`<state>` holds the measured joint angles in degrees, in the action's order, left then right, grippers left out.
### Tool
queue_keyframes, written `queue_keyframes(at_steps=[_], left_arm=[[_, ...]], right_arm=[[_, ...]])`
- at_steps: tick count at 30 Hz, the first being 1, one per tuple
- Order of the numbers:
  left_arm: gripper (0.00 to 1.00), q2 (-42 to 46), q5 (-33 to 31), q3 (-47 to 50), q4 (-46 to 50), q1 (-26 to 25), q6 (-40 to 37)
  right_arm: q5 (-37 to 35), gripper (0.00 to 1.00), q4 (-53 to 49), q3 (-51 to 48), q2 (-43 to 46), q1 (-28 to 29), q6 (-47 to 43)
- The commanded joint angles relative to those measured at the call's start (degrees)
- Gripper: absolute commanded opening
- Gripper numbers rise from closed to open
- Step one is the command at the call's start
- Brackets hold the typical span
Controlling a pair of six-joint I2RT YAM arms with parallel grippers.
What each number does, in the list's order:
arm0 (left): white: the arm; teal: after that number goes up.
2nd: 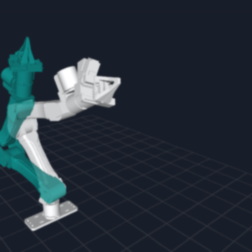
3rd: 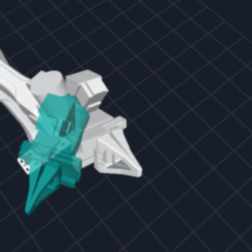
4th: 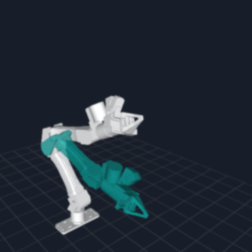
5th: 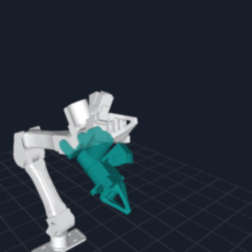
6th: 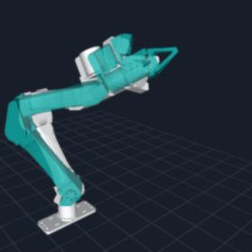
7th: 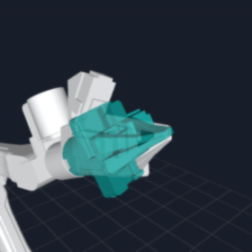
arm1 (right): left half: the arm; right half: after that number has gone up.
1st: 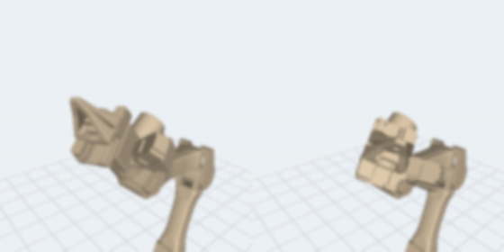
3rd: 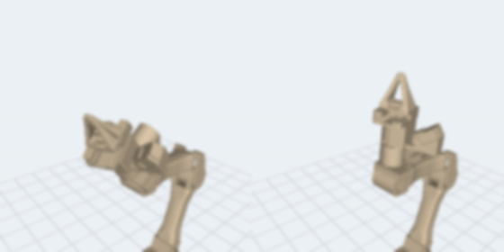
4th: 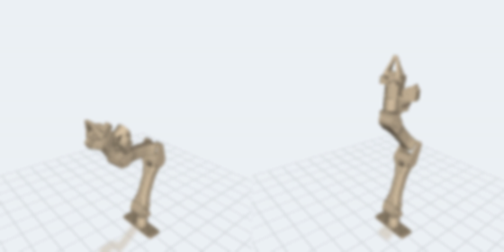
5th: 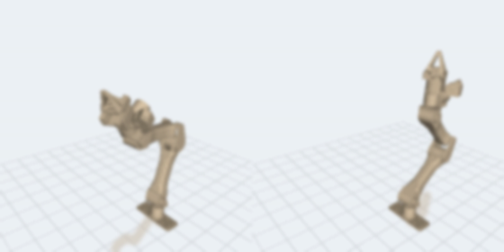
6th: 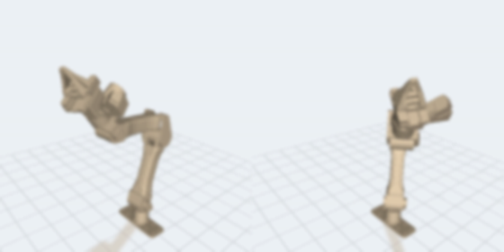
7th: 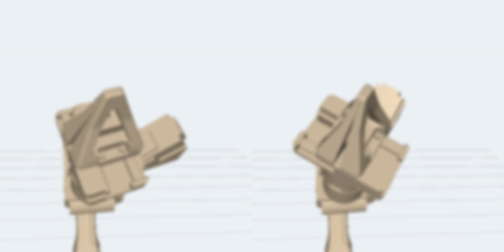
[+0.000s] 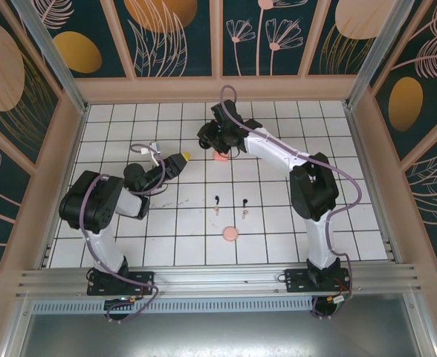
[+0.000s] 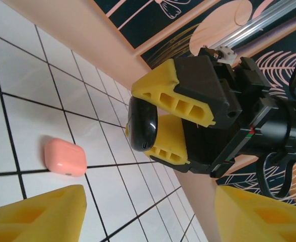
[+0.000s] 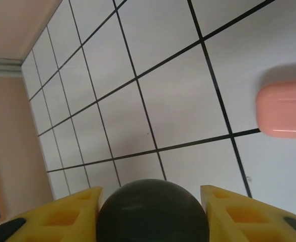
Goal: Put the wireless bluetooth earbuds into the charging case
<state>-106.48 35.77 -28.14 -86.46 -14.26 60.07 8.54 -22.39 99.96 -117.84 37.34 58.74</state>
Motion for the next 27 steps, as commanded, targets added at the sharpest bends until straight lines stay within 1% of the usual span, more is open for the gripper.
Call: queue_keyframes(at_steps=[1, 12, 20, 27], left_arm=[[0.64, -3.1, 2.1, -3.2, -8.9, -0.5, 3.9], [0.64, -9.2, 0.4, -9.4, -7.0, -3.3, 2.4], [0.64, -9.0, -3.0, -8.9, -8.7, -3.5, 1.2], [0.58, -7.9, -7.5, -7.8, -10.5, -3.4, 0.2]], right_arm=[[0.6, 0.37, 2.1, 2.9, -0.5, 0.7, 4.4], [-0.5, 0.37, -0.1, 6.0, -1.7, 2.8, 4.1], [-1.7, 0.37, -1.2, 5.8, -1.6, 3.4, 3.3], [-2.0, 0.37, -1.4, 5.5, -1.5, 3.9, 3.2]])
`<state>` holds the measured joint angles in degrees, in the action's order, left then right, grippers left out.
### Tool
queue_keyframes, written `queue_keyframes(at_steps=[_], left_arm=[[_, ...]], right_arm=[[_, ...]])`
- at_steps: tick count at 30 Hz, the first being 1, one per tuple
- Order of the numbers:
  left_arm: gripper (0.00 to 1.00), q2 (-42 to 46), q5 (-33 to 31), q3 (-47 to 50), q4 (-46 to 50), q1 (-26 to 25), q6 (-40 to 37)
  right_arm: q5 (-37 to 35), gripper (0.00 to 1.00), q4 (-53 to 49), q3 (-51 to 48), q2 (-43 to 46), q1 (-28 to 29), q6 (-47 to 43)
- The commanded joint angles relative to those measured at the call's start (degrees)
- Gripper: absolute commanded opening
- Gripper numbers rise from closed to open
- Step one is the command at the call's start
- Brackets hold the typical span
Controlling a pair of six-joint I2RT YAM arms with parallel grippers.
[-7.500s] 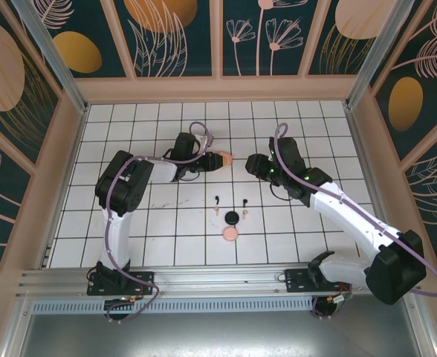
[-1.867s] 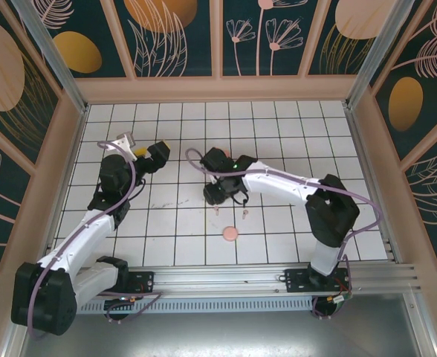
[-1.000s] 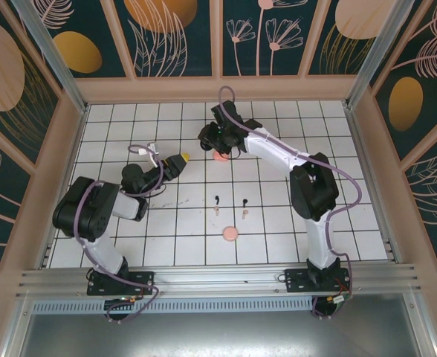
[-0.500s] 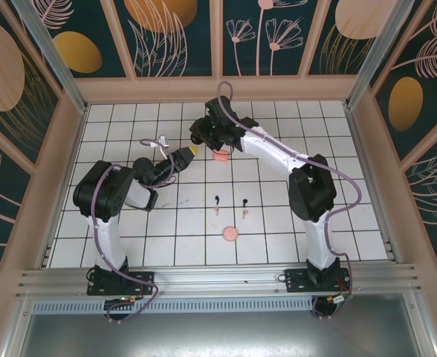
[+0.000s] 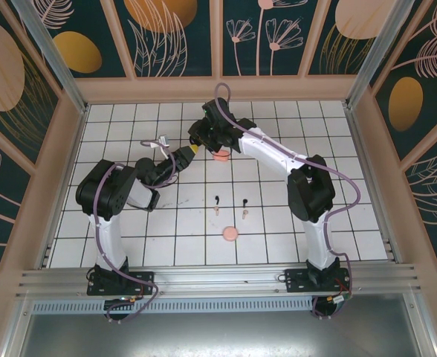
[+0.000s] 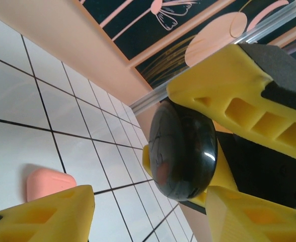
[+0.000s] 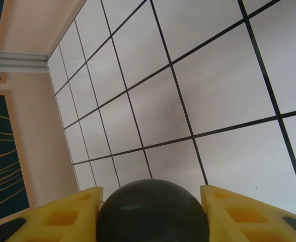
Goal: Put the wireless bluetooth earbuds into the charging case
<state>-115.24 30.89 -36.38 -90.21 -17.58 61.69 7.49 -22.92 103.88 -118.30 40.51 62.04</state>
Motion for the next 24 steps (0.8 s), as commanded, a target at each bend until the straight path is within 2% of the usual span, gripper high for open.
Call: queue_keyframes(at_steps=[1, 10, 16, 24], left_arm=[[0.57, 0.8, -2.9, 0.4, -6.9, -0.1, -1.3], [0.53, 0.1, -4.0, -0.2, -8.2, -0.1, -0.6], [0.59, -0.1, -4.5, -0.2, -9.7, -0.2, 0.0], [0.45, -0.8, -4.7, -0.5, -10.0, -0.1, 0.2]], right_arm=[[-1.0, 0.37, -1.0, 1.6, -1.1, 0.7, 0.0], [-1.3, 0.37, -1.1, 1.4, -1.4, 1.2, -0.1], [-1.4, 0.37, -1.1, 1.4, -2.0, 1.3, 0.0], [-1.2, 0.37, -0.9, 1.8, -2.4, 1.4, 0.1]])
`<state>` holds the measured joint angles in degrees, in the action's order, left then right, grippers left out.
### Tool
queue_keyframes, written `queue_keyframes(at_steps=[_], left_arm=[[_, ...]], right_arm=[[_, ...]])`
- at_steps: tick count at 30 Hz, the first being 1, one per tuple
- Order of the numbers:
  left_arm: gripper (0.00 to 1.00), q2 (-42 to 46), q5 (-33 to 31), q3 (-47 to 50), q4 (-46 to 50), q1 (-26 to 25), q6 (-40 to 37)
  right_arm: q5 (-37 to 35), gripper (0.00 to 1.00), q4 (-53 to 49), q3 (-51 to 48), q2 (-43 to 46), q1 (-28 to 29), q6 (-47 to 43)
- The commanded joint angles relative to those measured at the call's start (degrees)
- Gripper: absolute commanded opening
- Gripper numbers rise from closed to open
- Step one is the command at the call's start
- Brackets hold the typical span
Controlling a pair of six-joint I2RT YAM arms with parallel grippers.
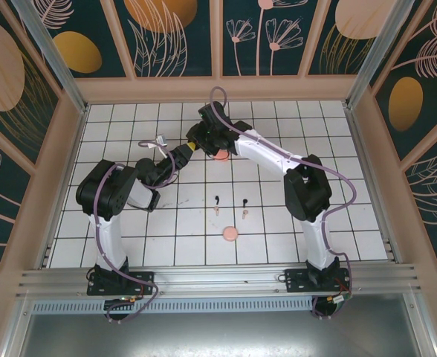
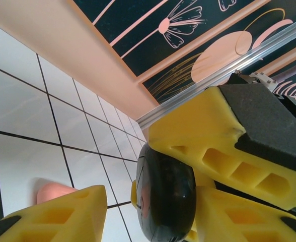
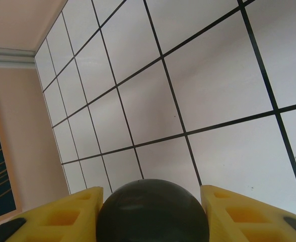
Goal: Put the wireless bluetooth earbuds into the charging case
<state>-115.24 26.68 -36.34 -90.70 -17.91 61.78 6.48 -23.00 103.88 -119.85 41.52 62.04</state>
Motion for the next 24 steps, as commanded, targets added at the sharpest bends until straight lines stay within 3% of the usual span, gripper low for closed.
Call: queue_keyframes(at_steps=[1, 10, 18, 21, 24], left_arm=[[0.43, -0.9, -0.5, -0.4, -9.8, 0.2, 0.2], [0.31, -1.6, 0.3, -0.2, -11.4, 0.1, 1.0], [0.1, -1.7, 0.6, -0.2, -11.4, -0.3, 1.0], [0.03, -1.7, 0.9, -0.4, -11.5, -0.4, 1.3], [0.0, -1.5, 1.1, -0.5, -11.3, -0.4, 1.5]], right_arm=[[-0.2, 0.37, -0.8, 1.8, -0.9, 0.4, 0.1], [0.0, 0.36, -0.6, 3.1, -1.7, 0.6, 0.4], [0.5, 0.37, -0.6, 4.5, -2.3, 0.8, 0.5], [0.5, 0.43, -0.5, 5.2, -2.2, 0.8, 0.6], [0.1, 0.57, -0.1, 5.7, -1.5, 0.5, 0.6]])
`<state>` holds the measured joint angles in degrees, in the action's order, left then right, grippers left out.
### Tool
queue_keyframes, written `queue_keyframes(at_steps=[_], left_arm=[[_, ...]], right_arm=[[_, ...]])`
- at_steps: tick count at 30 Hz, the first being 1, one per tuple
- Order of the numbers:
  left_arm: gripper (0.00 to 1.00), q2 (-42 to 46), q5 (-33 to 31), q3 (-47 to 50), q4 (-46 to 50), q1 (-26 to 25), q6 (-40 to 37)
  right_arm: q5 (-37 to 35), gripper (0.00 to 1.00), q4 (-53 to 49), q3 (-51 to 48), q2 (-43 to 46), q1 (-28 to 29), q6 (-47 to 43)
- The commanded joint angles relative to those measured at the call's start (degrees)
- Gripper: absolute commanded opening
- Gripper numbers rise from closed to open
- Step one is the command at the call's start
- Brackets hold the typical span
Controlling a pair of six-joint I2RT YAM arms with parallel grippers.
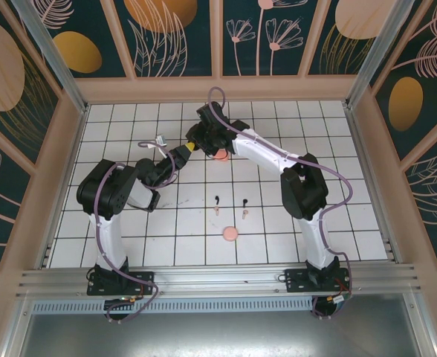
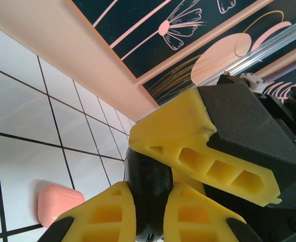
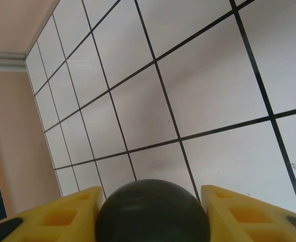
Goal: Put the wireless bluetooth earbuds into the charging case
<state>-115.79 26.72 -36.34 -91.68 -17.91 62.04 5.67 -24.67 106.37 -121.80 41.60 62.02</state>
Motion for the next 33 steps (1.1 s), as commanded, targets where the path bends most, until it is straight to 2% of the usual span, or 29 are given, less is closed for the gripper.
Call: queue_keyframes(at_steps=[1, 5, 10, 16, 19, 23, 27, 33], left_arm=[[0.0, -0.8, 1.0, -0.5, -10.2, -0.4, 1.3], [0.0, -0.1, 1.1, -0.2, -9.8, -0.4, 1.5], [0.0, 1.7, 3.5, -0.7, -6.9, -0.5, 1.2], [0.0, 4.5, 11.8, -3.5, 0.2, -0.5, -0.9], [0.0, 6.4, 16.6, -5.5, 5.9, -0.3, -3.4], [0.0, 8.6, 22.5, -8.1, 12.7, -0.4, -6.4], [0.0, 9.8, 27.6, -10.6, 16.1, -0.4, -6.7], [0.0, 11.1, 32.2, -13.1, 19.6, -0.4, -6.5]], right_arm=[[0.5, 0.61, 1.9, 3.2, 0.9, 0.3, 0.7], [-1.3, 0.7, 4.5, 1.3, 4.3, -1.0, 0.9], [-2.3, 0.71, 6.7, -4.1, 10.8, -2.8, -2.3], [-0.3, 0.72, 15.5, -21.6, 22.9, -5.7, -11.1], [1.7, 0.72, 21.0, -30.6, 30.0, -7.5, -19.3], [6.7, 0.72, 26.8, -41.2, 38.4, -9.6, -32.5], [14.5, 0.72, 29.8, -48.4, 43.5, -12.4, -40.7], [23.4, 0.71, 29.6, -49.4, 42.7, -13.6, -47.3]])
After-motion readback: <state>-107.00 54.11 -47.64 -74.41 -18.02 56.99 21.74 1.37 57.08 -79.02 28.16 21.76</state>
